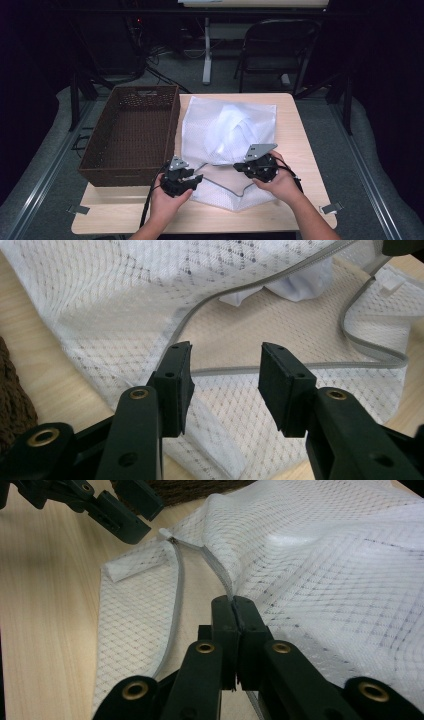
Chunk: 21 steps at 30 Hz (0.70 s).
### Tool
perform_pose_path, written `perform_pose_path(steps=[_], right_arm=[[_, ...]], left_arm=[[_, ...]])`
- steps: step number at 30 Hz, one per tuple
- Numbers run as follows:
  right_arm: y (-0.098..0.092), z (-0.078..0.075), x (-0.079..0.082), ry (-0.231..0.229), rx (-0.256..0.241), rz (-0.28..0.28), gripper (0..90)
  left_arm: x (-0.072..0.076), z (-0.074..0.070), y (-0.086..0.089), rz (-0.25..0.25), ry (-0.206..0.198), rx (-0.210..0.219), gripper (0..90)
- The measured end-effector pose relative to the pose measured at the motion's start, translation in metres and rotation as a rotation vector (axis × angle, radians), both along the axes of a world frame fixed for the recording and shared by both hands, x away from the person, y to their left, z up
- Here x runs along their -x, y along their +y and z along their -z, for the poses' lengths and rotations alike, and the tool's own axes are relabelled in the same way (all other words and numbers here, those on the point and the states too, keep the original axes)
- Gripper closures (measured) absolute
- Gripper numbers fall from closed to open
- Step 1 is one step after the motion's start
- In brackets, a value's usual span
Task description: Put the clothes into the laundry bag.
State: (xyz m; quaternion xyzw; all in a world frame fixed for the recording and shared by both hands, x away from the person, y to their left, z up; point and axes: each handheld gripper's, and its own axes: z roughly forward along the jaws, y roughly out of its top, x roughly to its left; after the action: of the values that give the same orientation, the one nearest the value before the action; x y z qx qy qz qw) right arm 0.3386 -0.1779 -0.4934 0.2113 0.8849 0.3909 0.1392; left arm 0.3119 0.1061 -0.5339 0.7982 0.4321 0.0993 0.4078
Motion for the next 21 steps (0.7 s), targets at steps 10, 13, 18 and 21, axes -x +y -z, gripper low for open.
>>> perform_pose_path(steps=[10,13,18,21], right_arm=[[0.003,0.014,0.008,0.025,0.029,0.013,89.0],[0.001,0.025,0.009,0.049,0.053,0.021,89.1],[-0.001,0.046,0.012,0.09,0.121,0.017,89.0],[0.0,0.051,0.011,0.094,0.129,0.016,88.9]], left_arm=[[0.003,0.003,0.004,-0.001,-0.018,0.01,54.4],[0.003,0.002,0.005,-0.006,-0.025,0.013,54.3],[0.002,0.004,0.005,-0.004,-0.025,0.015,54.2],[0.003,0.004,0.004,-0.005,-0.03,0.016,54.1]])
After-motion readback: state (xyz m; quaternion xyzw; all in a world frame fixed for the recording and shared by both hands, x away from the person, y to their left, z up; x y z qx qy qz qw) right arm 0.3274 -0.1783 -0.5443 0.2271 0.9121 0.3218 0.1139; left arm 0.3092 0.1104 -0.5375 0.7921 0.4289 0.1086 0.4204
